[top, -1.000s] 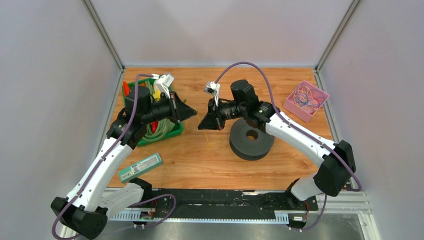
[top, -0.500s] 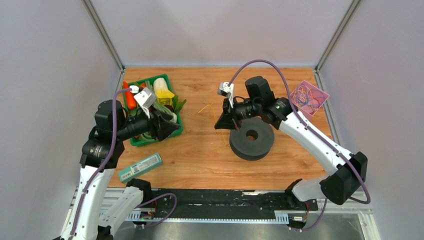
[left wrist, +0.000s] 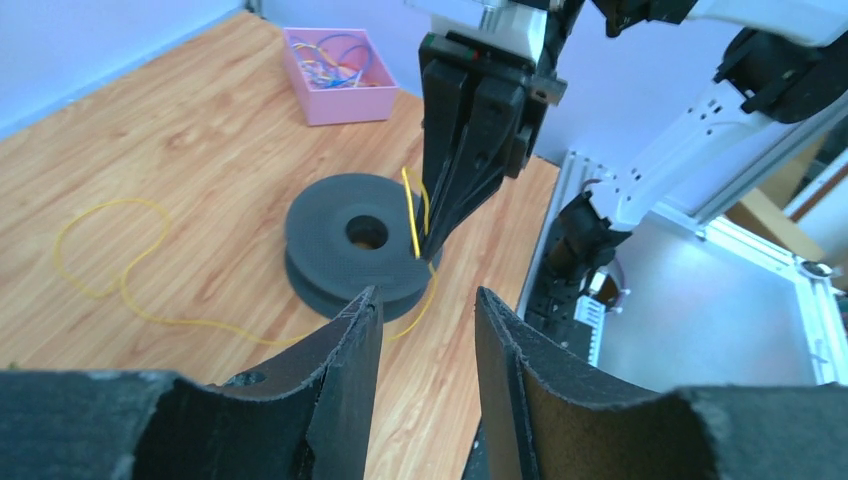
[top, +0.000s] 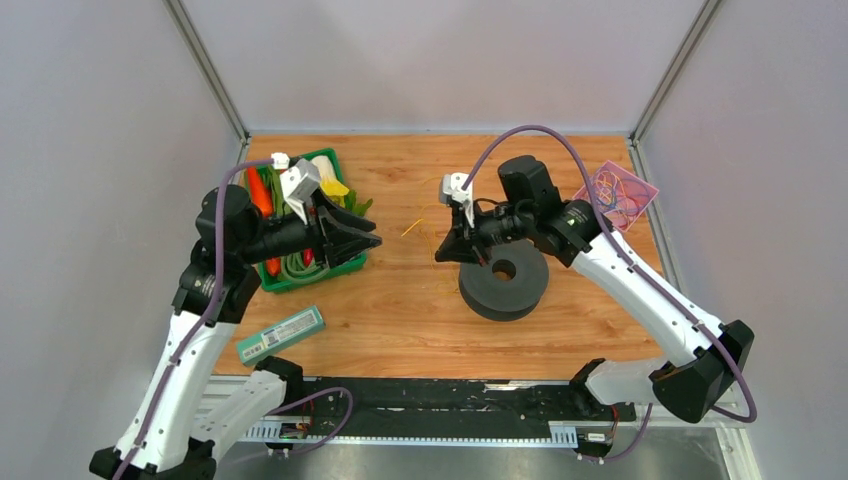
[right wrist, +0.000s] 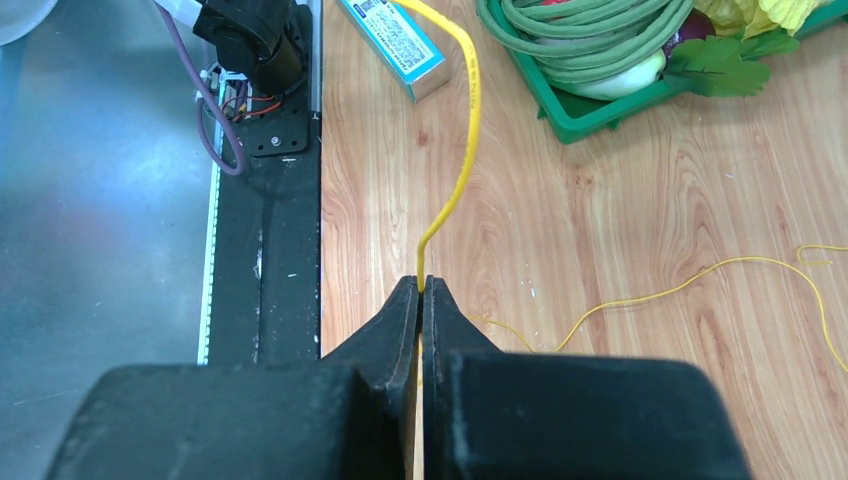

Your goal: Wrap the cables

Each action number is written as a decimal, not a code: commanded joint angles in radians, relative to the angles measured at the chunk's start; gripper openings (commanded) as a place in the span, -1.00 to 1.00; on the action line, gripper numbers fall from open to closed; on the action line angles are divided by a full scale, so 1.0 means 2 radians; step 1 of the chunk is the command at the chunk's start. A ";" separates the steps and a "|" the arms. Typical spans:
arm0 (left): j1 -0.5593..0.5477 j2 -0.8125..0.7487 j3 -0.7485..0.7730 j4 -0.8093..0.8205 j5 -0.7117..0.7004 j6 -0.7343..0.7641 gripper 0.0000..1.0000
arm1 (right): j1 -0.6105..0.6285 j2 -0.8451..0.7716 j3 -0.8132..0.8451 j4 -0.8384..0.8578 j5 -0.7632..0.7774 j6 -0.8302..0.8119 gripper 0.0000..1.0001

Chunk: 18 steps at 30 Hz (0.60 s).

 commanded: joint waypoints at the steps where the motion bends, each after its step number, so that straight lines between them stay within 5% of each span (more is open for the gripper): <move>1: -0.025 0.026 0.026 0.046 0.005 -0.037 -0.07 | 0.016 -0.009 0.017 0.001 0.017 -0.021 -1.00; 10: -0.043 0.038 0.033 0.001 0.090 0.061 -0.07 | 0.045 -0.021 0.027 -0.095 -0.022 -0.159 -1.00; 15: -0.046 0.008 0.032 -0.081 0.148 0.222 -0.05 | 0.068 -0.022 0.040 -0.203 -0.067 -0.283 -1.00; 18: -0.062 0.009 0.030 -0.086 0.137 0.205 -0.04 | 0.100 -0.024 0.028 -0.191 -0.013 -0.270 -1.00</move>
